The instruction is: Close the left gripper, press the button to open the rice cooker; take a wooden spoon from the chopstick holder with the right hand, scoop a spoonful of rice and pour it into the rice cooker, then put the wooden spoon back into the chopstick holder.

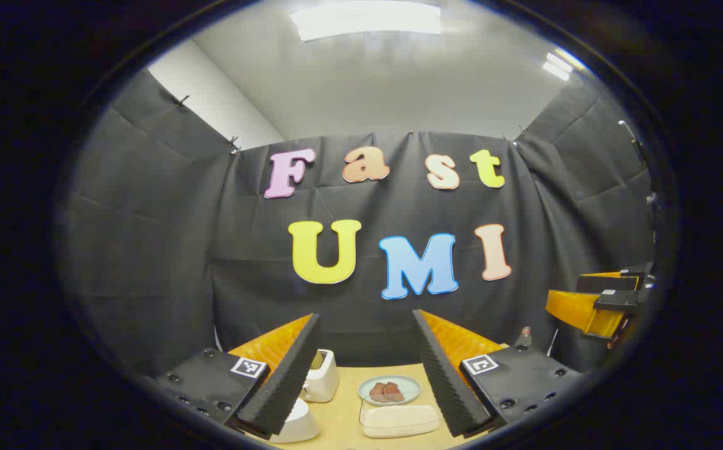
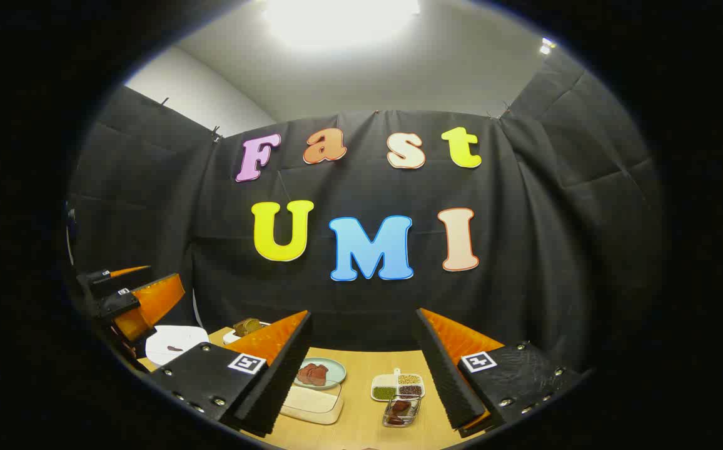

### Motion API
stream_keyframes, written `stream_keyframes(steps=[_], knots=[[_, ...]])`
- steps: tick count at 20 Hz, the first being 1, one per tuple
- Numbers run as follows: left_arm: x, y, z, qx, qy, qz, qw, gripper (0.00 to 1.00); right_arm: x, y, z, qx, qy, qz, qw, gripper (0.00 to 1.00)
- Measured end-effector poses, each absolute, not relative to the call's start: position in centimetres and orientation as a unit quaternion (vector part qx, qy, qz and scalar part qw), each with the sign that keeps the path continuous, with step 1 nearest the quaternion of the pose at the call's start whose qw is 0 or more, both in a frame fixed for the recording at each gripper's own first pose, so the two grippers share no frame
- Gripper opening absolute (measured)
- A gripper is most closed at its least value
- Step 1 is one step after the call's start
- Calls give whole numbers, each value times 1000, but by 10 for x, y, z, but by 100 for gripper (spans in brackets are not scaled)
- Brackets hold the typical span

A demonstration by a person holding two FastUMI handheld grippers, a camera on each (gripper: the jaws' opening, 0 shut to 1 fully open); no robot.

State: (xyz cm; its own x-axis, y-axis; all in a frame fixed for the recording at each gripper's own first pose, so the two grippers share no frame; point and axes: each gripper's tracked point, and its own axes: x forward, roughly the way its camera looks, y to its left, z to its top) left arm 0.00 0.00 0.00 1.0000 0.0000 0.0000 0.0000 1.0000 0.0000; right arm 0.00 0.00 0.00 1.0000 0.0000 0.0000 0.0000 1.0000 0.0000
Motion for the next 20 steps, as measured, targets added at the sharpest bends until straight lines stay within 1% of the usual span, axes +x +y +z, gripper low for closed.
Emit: stream_keyframes(steps=[1,2,3,4,9,10,15,16,17,19,20], knots=[[-1,2,-1,2,3,-3,1000,95,1,2,1,1,0,-1,1000,98],[0,3,-1,1,2,-7,1000,95,1,6,1,0,-1,0,1000,98],[-1,3,0,-2,1,-11,1000,100,2,8,1,-3,1,0,1000,98],[0,6,-1,-4,1,-11,1000,98,1,9,2,-5,1,0,1000,98],[1,14,-1,-5,1,-6,1000,98,2,16,2,-4,3,0,1000,98],[2,15,-3,-2,3,-5,1000,95,2,17,2,-5,5,1,1000,98],[4,22,-19,-2,25,-7,1000,95,3,22,-5,0,12,2,1000,98],[5,25,-21,-2,28,-7,1000,98,4,22,-5,0,13,2,1000,98],[6,28,-22,0,29,-4,1000,95,4,23,-7,0,14,2,1000,98],[8,32,-25,6,33,-3,999,95,7,24,-10,1,18,2,1000,98],[9,34,-28,11,34,-2,999,98,8,24,-10,2,20,2,1000,98]])
